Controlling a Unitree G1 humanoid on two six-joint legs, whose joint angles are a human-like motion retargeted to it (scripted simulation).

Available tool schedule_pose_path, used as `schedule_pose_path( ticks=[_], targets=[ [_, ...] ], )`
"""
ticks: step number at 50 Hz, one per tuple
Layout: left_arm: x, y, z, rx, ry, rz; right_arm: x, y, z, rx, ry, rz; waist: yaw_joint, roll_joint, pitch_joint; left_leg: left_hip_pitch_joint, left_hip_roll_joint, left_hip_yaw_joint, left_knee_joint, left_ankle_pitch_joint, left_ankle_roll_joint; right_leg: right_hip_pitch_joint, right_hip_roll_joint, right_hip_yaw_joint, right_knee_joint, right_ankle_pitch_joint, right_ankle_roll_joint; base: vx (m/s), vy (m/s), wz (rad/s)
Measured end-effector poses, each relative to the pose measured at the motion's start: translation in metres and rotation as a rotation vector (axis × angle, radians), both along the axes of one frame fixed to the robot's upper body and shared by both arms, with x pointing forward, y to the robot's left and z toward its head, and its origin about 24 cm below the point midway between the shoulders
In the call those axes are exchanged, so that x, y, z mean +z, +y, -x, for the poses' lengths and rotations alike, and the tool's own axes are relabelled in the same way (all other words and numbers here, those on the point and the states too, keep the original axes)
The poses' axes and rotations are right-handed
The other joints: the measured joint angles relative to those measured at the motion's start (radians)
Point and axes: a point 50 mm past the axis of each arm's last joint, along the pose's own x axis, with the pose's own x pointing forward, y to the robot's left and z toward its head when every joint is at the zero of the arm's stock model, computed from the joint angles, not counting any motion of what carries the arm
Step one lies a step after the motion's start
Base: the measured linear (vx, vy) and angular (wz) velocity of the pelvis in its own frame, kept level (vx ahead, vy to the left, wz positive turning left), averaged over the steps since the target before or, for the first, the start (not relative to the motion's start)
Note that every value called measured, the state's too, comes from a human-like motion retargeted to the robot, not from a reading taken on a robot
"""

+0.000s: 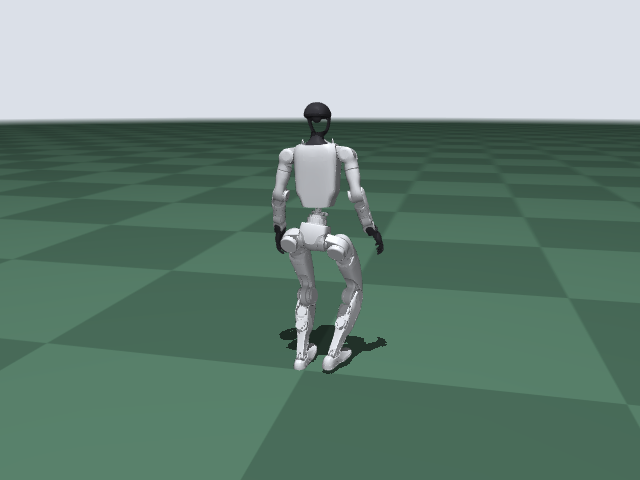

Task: Walk

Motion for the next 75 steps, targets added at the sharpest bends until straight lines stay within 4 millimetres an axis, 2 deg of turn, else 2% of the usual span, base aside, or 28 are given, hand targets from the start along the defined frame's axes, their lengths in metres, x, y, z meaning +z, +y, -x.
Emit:
schedule_pose_path(
  ticks=[8,13,19,31,35,43,47,52,58,63,68,70,75],
  targets=[
    [0.005,0.01,-0.004,0.031,-0.037,-0.046,-0.001,0.005,0.001,0.001,-0.003,0.012,0.046,0.016,0.005,-0.016,0.05,-0.022,0.094,-0.021,-0.026,0.101,0.128,0.03,-0.191,-0.009,-0.02,0.04,-0.07,-0.19],
    [0.004,0.002,-0.003,0.032,-0.052,-0.024,0.004,-0.001,-0.009,0.015,-0.031,0.048,0.106,0.057,0.028,-0.078,0.134,-0.032,0.297,-0.037,-0.06,0.154,0.223,0.022,-0.257,0.0,-0.046,0.03,-0.06,-0.41],
    [-0.002,-0.01,0.005,0.017,-0.024,0.012,0.01,-0.008,-0.019,0.024,-0.058,0.079,0.139,0.065,0.03,-0.16,0.18,-0.011,0.411,-0.06,-0.034,0.17,0.26,0.019,-0.307,0.025,-0.045,0.01,-0.01,-0.08],
    [-0.016,-0.023,0.028,0.052,0.081,0.086,0.006,-0.017,-0.011,-0.024,-0.019,0.076,0.128,0.029,-0.011,-0.129,0.095,-0.025,0.197,-0.048,0.006,0.184,0.205,0.02,-0.359,0.048,-0.011,0.03,0.03,0.05],
    [-0.017,-0.02,0.032,0.069,0.1,0.085,0.004,-0.017,-0.008,-0.041,-0.001,0.064,0.11,0.016,-0.014,-0.09,0.061,-0.026,0.134,-0.043,0.017,0.184,0.169,0.02,-0.33,0.037,-0.004,0.05,0.06,0.14],
    [-0.011,-0.011,0.019,0.07,0.059,0.05,-0.003,-0.009,0.001,-0.052,0.03,0.021,0.07,-0.007,0.0,-0.026,0.0,-0.012,0.056,-0.024,0.025,0.137,0.069,0.012,-0.157,0.027,0.023,0.02,0.04,0.11],
    [-0.007,-0.008,0.009,0.057,0.028,0.028,-0.004,-0.007,0.003,-0.048,0.031,0.01,0.051,-0.013,0.007,-0.011,-0.018,-0.003,0.036,-0.013,0.02,0.085,0.005,-0.005,-0.032,0.007,0.014,0.0,0.0,0.0],
    [-0.003,-0.004,0.001,0.042,0.003,0.007,-0.004,-0.005,0.002,-0.039,0.031,0.002,0.033,-0.009,0.009,-0.001,-0.024,-0.007,0.012,0.001,0.01,0.042,-0.009,-0.002,0.029,-0.007,0.008,0.0,0.0,0.0],
    [0.0,0.002,-0.002,0.036,-0.008,-0.011,-0.006,0.001,0.005,-0.022,0.047,-0.016,0.036,-0.001,0.007,0.001,-0.01,-0.022,0.01,0.007,-0.006,0.055,0.056,0.024,-0.056,0.001,0.018,0.01,-0.02,-0.01],
    [0.004,0.006,-0.007,0.025,-0.028,-0.019,-0.009,0.008,0.007,0.002,0.068,-0.039,0.07,0.015,0.013,-0.026,0.027,-0.038,0.089,-0.003,-0.031,0.109,0.134,0.032,-0.164,-0.007,-0.008,0.02,-0.07,-0.18],
    [0.003,-0.002,-0.005,-0.002,-0.032,0.012,-0.009,0.01,0.007,0.041,0.08,-0.036,0.13,0.059,0.038,-0.094,0.107,-0.056,0.303,0.001,-0.086,0.157,0.229,0.021,-0.218,-0.007,-0.046,0.0,-0.07,-0.38],
    [0.003,-0.004,-0.007,-0.016,-0.035,0.023,-0.007,0.009,0.0,0.057,0.071,-0.028,0.151,0.079,0.046,-0.128,0.15,-0.056,0.38,0.016,-0.103,0.178,0.271,0.015,-0.262,0.01,-0.06,0.0,-0.06,-0.28],
    [0.0,-0.011,-0.003,-0.044,-0.016,0.045,-0.004,0.007,-0.006,0.089,0.061,-0.01,0.174,0.096,0.053,-0.209,0.202,-0.047,0.512,0.021,-0.103,0.19,0.312,0.008,-0.297,0.022,-0.072,0.0,-0.01,-0.04]
  ],
)
